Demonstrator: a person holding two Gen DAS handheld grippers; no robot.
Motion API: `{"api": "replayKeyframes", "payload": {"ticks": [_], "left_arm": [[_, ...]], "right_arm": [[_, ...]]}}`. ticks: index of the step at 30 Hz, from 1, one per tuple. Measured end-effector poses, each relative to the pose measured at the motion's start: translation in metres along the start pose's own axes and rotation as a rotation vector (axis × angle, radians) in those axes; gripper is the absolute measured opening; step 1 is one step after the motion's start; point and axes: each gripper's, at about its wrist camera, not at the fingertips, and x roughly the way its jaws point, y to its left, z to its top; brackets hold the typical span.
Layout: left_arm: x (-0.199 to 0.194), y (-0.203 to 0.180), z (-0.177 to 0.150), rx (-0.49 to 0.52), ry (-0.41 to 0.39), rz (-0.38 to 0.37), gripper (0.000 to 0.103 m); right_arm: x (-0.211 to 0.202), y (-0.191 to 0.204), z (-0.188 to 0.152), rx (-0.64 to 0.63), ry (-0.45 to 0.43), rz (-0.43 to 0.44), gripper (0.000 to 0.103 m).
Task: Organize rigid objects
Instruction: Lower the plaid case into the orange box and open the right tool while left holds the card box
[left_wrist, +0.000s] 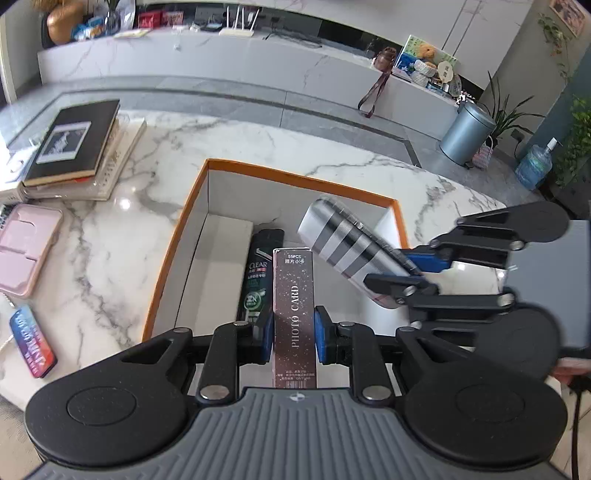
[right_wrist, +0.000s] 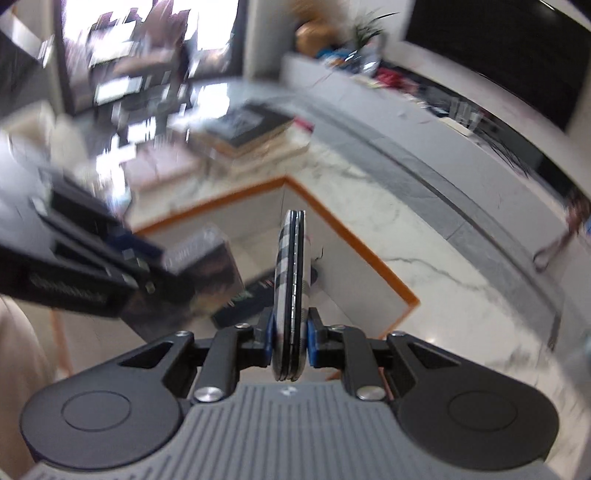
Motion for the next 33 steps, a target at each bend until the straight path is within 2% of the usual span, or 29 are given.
{"api": "replayKeyframes", "payload": {"ticks": [4,9,15,19,22,25,28,33], "left_arm": [[0.017,0.015,0.009,-0.026,0.03,-0.031,0.025],[0.035,0.025,0.019,-0.034,0.046,-0.053,0.025],[0.046,0.029,0.025,-0.04,0.06,-0.066,0.025],[0.049,0.03,0.024,-0.051,0.064,-0.071,0.025],[0.049,0.031,0.022,-0.053,0.067,-0.079,0.025],[0.05,0.033,0.021,-0.052,0.072,-0.082,0.025],[0.051,0.033,0.02,-0.059,0.078,-0.085,0.025],[0.044,0.034,0.016,-0.062,0.068,-0.092,0.025]], "right_arm": [[0.044,-0.005,0.007,-0.19,0.118,-0.031,0.017],[0.083,-0.004,0.001,-0.451,0.218,-0.069,0.017],[0.115,0.006,-0.012,-0.682,0.255,-0.144,0.018],[0.131,0.006,-0.016,-0.739,0.287,-0.162,0.021],[0.133,-0.001,-0.012,-0.696,0.32,-0.127,0.024],[0.127,-0.018,-0.002,-0.54,0.354,-0.028,0.034],[0.123,-0.037,0.007,-0.364,0.372,0.027,0.034],[0.124,-0.05,0.018,-0.225,0.376,0.059,0.033]]}}
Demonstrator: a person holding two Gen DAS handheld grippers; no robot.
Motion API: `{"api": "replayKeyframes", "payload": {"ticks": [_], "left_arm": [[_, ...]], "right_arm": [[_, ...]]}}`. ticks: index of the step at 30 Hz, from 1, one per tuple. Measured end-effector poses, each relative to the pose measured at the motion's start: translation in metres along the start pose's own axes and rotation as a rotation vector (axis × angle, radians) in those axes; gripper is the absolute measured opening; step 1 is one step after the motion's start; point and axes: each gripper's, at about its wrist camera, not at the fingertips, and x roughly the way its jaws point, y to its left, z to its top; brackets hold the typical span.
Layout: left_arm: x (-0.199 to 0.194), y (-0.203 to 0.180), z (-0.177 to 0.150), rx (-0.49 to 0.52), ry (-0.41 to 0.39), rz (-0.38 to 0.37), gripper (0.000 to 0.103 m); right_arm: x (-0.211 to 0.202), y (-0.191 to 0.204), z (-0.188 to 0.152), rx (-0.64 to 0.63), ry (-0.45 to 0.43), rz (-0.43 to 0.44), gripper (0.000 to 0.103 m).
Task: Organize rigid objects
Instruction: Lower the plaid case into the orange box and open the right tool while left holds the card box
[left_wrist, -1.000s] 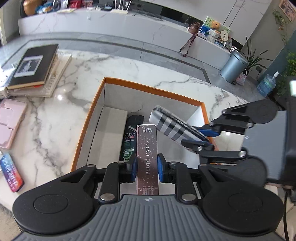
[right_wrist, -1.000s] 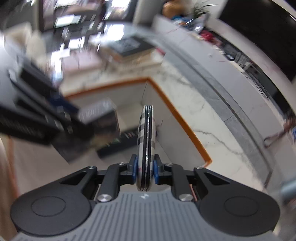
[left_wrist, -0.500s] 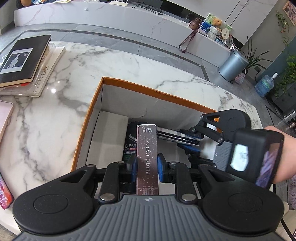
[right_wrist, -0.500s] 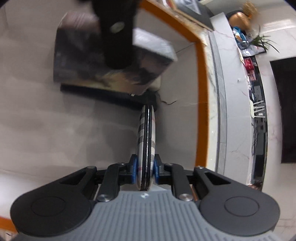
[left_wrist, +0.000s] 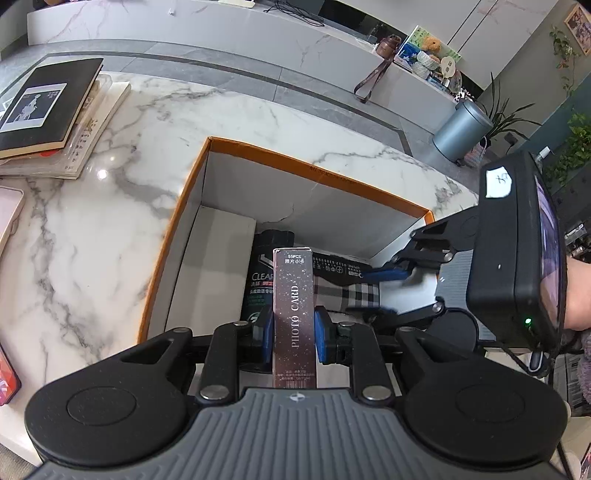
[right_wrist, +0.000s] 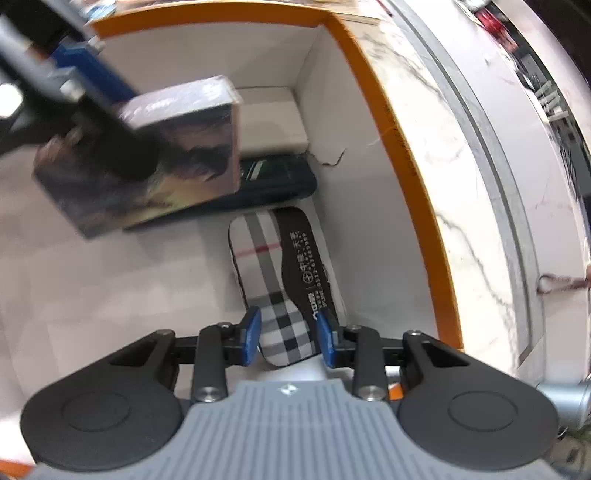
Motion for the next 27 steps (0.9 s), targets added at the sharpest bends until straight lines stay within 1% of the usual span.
{"api": "replayKeyframes", "payload": {"ticks": [2,3,4,5,6,8,9,10,12,13,15,17,19,21,24,26,27], "left_arm": [[-0.002,0.003,-0.001,-0.003,-0.004,0.003,0.025],[-0.004,0.005,-0.001,-0.006,-0.006,0.006,0.025],[-0.005,0.006,-0.001,-0.008,-0.006,0.009,0.025],[-0.006,0.007,-0.001,-0.008,-0.008,0.011,0.025],[-0.007,0.007,-0.001,-0.005,-0.01,0.009,0.025],[-0.008,0.009,0.0,-0.002,-0.012,-0.008,0.025],[-0.007,0.01,0.001,-0.007,-0.01,-0.017,0.025],[-0.006,0.01,0.001,-0.012,-0.006,-0.021,0.025],[-0.004,0.009,0.002,-0.011,-0.005,-0.02,0.025],[-0.004,0.009,0.001,-0.012,-0.004,-0.022,0.025],[-0.003,0.008,0.001,-0.018,0.0,-0.033,0.025],[-0.002,0.007,0.0,-0.025,0.007,-0.047,0.025],[0.0,0.004,0.0,-0.019,0.012,-0.053,0.025],[0.002,0.0,-0.002,0.001,0.019,-0.054,0.025],[0.005,-0.008,-0.005,0.075,0.03,-0.058,0.025],[0.008,-0.015,-0.008,0.147,0.032,-0.059,0.025],[0.011,-0.02,-0.009,0.188,0.035,-0.058,0.025]], "right_arm": [[-0.002,0.001,0.005,0.022,-0.005,0.049,0.034],[-0.002,0.002,0.008,0.032,0.005,0.068,0.033],[0.0,0.002,0.01,0.045,0.019,0.083,0.017],[0.002,0.002,0.012,0.059,0.037,0.096,0.009],[0.003,0.0,0.014,0.08,0.049,0.116,0.005],[0.006,-0.011,0.016,0.173,0.079,0.216,0.005],[0.009,-0.016,0.017,0.21,0.094,0.243,0.005],[0.012,-0.019,0.017,0.229,0.105,0.242,0.005],[0.018,-0.022,0.018,0.233,0.132,0.195,0.004],[0.021,-0.024,0.019,0.231,0.142,0.169,0.0],[0.019,-0.031,0.021,0.259,0.122,0.179,0.0],[0.018,-0.036,0.023,0.265,0.116,0.138,0.0],[0.018,-0.041,0.024,0.288,0.111,0.153,0.0],[0.015,-0.041,0.025,0.292,0.103,0.147,0.0],[-0.001,-0.039,0.022,0.272,0.059,0.113,0.0],[-0.024,-0.043,0.015,0.311,-0.012,0.113,0.0],[-0.039,-0.045,0.009,0.33,-0.059,0.093,0.0]]}}
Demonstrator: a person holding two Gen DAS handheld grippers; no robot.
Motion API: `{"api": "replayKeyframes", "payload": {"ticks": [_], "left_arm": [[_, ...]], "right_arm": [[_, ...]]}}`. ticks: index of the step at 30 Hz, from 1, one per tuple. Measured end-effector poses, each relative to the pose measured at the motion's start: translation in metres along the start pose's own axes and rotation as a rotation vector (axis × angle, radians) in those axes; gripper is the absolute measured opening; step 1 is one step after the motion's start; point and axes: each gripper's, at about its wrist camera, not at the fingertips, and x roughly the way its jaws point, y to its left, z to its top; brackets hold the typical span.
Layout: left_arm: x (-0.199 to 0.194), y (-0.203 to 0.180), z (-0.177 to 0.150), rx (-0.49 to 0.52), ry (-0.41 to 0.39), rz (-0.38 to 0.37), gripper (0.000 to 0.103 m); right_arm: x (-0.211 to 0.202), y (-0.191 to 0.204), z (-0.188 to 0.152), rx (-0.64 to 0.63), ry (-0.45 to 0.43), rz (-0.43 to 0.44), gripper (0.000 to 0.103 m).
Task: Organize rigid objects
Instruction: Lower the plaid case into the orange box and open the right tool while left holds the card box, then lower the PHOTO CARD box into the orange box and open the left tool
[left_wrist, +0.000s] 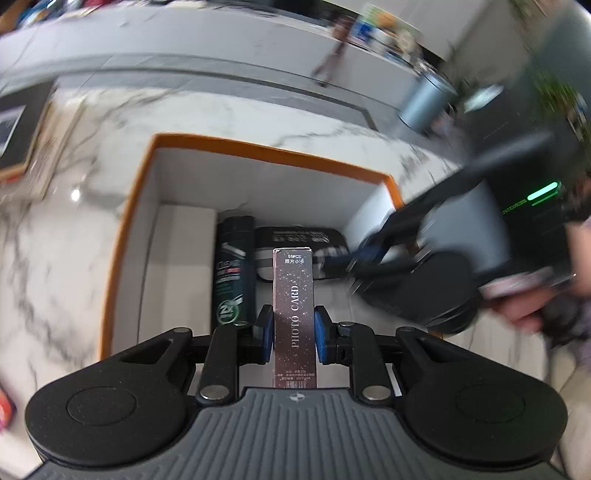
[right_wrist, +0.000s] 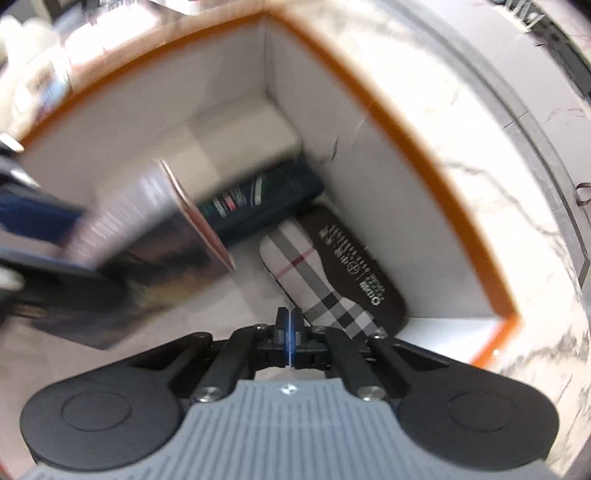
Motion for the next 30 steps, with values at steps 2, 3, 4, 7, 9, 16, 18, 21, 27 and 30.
{"api": "replayKeyframes", "payload": {"ticks": [2,3,4,7,9,16,18,21,27,30], "left_arm": [[0.007,-0.011,0.0,0.104,0.018,0.006,0.025],[0.011,-0.018,0.0,0.173,0.027,0.009,0.025],[0.015,-0.026,0.0,0.243,0.033,0.011,0.025],[0.027,-0.05,-0.005,0.494,0.055,0.024,0.025],[0.035,-0.063,-0.011,0.651,0.069,0.048,0.025],[0.057,-0.087,-0.039,1.079,0.055,0.096,0.025],[0.065,-0.089,-0.048,1.183,0.043,0.113,0.025],[0.076,-0.092,-0.067,1.38,0.016,0.169,0.025],[0.093,-0.086,-0.086,1.491,0.052,0.236,0.039],[0.088,-0.082,-0.081,1.384,0.088,0.218,0.043]], "right_arm": [[-0.03,-0.003,-0.01,0.041,-0.092,-0.065,0.003],[-0.046,-0.007,-0.017,0.076,-0.132,-0.088,0.003],[-0.057,-0.002,-0.026,0.111,-0.159,-0.091,0.004],[-0.084,-0.003,-0.047,0.234,-0.225,-0.064,0.001],[-0.092,-0.001,-0.073,0.286,-0.255,-0.046,0.005],[-0.074,0.022,-0.125,0.402,-0.278,-0.073,0.006],[-0.07,0.023,-0.132,0.438,-0.28,-0.053,0.006],[-0.063,0.025,-0.143,0.481,-0.279,-0.016,0.007],[-0.055,0.025,-0.151,0.537,-0.248,-0.008,0.007],[-0.055,0.027,-0.156,0.565,-0.243,0.006,0.007]]}}
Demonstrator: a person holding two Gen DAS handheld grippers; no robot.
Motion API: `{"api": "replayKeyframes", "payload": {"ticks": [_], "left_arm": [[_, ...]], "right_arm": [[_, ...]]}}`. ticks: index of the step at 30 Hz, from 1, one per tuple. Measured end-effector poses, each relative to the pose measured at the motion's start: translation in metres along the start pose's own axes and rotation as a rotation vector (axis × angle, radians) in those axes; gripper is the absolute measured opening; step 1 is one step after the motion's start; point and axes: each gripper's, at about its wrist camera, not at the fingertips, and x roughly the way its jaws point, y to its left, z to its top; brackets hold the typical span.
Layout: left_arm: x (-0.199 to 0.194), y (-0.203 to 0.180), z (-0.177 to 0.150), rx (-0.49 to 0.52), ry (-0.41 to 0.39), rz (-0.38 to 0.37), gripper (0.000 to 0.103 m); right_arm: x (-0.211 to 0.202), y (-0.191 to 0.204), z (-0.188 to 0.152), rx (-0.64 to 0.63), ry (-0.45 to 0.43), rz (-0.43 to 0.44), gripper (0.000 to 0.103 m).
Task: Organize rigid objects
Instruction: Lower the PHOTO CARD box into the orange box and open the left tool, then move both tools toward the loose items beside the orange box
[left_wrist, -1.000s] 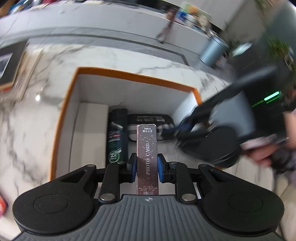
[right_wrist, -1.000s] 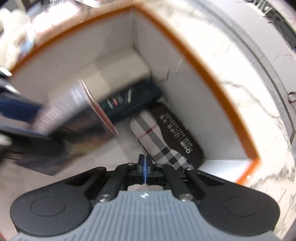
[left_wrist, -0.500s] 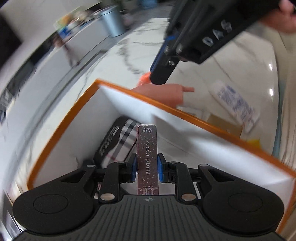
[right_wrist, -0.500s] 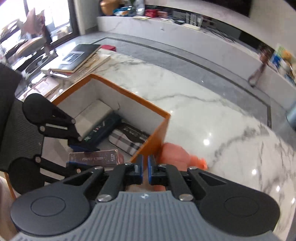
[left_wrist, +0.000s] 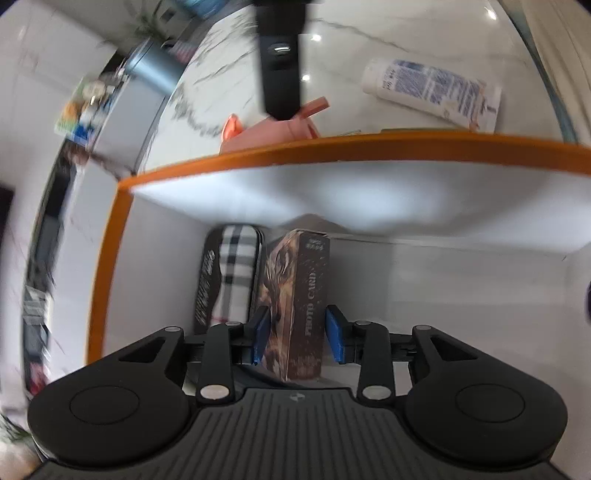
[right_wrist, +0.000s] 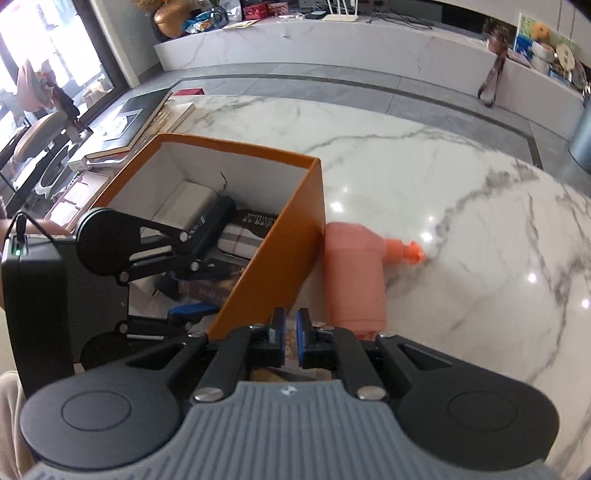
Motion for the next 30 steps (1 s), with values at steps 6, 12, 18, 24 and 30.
{"api": "replayKeyframes", "payload": {"ticks": [6,12,18,24,30], "left_arm": [[-0.009,0.012,-0.009,-0.249,0.02,0.034,0.06],[-0.009,0.014,-0.014,-0.348,0.025,0.027,0.046],[-0.003,0.015,-0.015,-0.357,0.043,0.037,0.023],[-0.003,0.039,-0.013,-0.576,0.048,-0.036,0.022],[-0.01,0.049,-0.015,-0.694,0.055,-0.061,0.023]], "right_arm": [[-0.005,-0.005,-0.022,0.1,0.014,0.037,0.009],[-0.009,-0.016,-0.054,0.281,0.018,0.1,0.02],[-0.009,-0.012,-0.072,0.35,-0.008,0.075,0.022],[-0.007,-0.011,-0.077,0.352,-0.005,0.046,0.023],[-0.004,-0.012,-0.082,0.367,-0.001,0.05,0.024]]}}
